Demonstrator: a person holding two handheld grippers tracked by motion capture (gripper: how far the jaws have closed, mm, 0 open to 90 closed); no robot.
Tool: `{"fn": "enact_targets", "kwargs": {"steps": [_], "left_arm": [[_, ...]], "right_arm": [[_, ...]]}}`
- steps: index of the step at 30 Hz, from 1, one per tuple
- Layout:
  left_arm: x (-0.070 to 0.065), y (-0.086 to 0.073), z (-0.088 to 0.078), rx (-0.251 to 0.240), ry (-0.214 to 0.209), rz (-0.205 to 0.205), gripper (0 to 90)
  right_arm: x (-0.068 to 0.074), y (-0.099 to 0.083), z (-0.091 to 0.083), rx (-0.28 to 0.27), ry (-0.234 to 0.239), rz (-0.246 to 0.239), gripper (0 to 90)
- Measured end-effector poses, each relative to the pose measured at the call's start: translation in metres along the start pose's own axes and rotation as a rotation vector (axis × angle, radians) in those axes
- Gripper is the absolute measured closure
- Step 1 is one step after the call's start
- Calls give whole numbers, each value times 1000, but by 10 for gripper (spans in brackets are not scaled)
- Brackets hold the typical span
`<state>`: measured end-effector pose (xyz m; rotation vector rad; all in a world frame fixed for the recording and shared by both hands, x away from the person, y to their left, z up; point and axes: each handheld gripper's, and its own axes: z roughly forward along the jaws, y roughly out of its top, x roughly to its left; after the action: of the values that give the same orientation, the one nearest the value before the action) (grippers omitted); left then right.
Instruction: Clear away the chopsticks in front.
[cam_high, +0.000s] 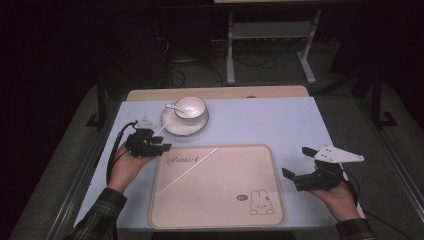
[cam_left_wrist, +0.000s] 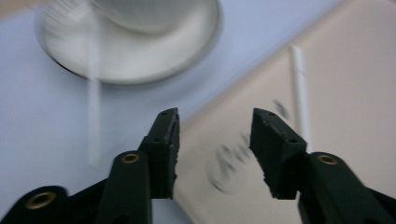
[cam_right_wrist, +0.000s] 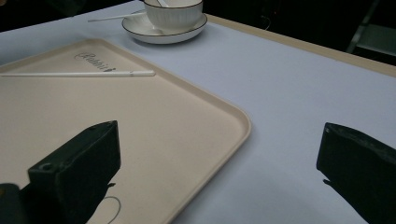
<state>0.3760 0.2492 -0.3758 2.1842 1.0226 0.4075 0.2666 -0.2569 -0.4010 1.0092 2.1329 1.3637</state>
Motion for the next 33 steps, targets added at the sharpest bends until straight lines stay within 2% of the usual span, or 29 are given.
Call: {"fn": "enact_targets", "kwargs": {"steps": [3,5,8,10,13,15,17,20,23,27,33], "left_arm": [[24,15,14,-8,40,-24,595],[34,19,24,-6,49,-29,624],[51,24,42,1,86,-36,653],[60,27,53,4,93,-40,672],[72,29,66,-5,73,-70,686],[78,32,73,0,68,-75,690],[80,32,77,-13,62,-85,693],[81,33,86,12,38,-86,703],[79,32,94,27,33,-85,723],[78,32,99,50,46,-90,755],[75,34,102,59,75,-92,833]], "right_arm": [[-1,0,0,-4,-1,4,0],[-2,-1,0,-1,-1,5,0],[-3,-1,0,-2,0,6,0],[-3,-1,-1,-3,1,9,0],[-4,-2,-1,-3,2,12,0],[-4,-2,-1,-3,3,13,0],[-6,-3,-2,-5,2,17,0],[-7,-3,-3,-6,1,20,0],[-8,-4,-3,-8,-1,23,0],[-8,-3,-4,-9,-1,21,0],[-7,-3,-3,-8,2,21,0]]}}
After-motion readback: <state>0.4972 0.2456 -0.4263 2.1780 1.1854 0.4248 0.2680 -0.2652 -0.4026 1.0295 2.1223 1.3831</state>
